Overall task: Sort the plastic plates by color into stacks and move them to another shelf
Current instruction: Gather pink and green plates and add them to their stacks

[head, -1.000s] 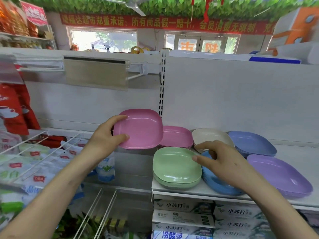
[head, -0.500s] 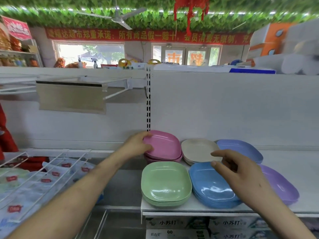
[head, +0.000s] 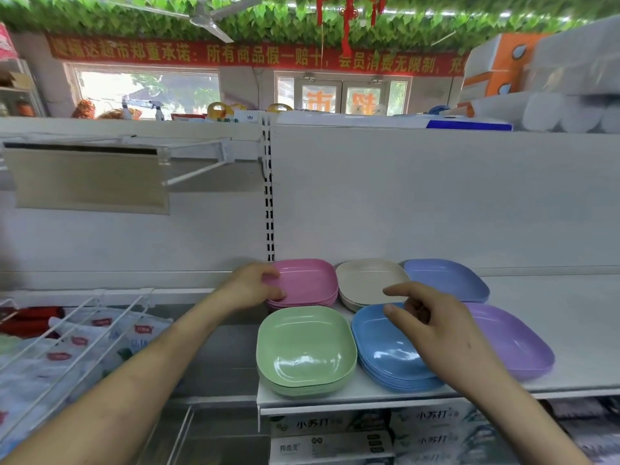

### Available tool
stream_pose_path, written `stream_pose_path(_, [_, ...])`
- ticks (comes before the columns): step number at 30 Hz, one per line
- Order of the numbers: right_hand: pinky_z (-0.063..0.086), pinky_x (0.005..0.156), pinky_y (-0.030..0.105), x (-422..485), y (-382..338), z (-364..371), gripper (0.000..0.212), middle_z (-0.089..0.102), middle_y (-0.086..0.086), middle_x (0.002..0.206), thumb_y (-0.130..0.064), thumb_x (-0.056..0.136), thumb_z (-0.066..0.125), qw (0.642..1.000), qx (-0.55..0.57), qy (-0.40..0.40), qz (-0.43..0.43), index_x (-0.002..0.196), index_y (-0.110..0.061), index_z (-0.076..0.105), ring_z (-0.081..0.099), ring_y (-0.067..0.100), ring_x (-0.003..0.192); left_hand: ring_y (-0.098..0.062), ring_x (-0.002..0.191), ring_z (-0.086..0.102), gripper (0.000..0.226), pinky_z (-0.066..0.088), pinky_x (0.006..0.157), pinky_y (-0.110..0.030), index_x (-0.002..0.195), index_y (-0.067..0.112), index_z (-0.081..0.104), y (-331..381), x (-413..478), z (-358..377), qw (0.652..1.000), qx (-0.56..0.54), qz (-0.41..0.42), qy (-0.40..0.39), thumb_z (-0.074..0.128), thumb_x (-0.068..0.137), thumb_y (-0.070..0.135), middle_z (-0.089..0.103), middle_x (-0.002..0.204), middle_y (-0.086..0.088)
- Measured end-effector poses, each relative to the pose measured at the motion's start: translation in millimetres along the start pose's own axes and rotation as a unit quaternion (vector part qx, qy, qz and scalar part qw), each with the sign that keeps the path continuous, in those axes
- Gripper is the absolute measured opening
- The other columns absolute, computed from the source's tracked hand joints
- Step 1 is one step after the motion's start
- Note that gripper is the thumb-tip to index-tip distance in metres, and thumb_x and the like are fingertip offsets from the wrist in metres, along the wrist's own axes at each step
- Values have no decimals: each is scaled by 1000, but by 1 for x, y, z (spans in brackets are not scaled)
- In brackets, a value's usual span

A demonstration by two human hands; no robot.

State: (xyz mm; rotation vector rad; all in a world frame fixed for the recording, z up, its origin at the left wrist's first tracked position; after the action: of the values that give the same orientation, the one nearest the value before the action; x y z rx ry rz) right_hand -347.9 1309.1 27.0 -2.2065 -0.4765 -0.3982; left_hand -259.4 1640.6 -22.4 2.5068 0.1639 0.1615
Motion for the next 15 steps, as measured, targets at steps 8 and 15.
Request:
stream_pose_path(8, [47, 65, 27, -3, -2, 4, 19, 57, 5, 71, -37, 92, 68, 1000, 6, 0, -2, 111, -37, 69, 55, 13, 66, -17, 90, 55, 39, 43, 80, -31, 127, 25, 68, 17, -25, -27, 993, -4, 52, 111, 73, 90, 33, 65, 109, 0])
stream_pose_path(15, [42, 62, 18, -11, 10, -24, 14, 59, -2, 72, -34, 93, 68, 1000, 18, 18, 8, 107, -38, 69, 56, 9, 70, -13, 81, 58, 34, 48, 76, -33, 129, 31, 64, 107, -83, -40, 977, -40, 152, 144, 67, 95, 35, 60, 87, 4])
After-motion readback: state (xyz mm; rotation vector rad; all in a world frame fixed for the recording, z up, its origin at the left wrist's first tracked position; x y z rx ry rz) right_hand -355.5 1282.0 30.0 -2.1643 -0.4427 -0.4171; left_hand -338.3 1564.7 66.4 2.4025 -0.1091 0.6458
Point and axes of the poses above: each hand's wrist, its own x-axis towards the middle knuckle, its own z-axis out of the palm, y = z × x, the point moved 8 cm from there along x, towards the middle knuckle
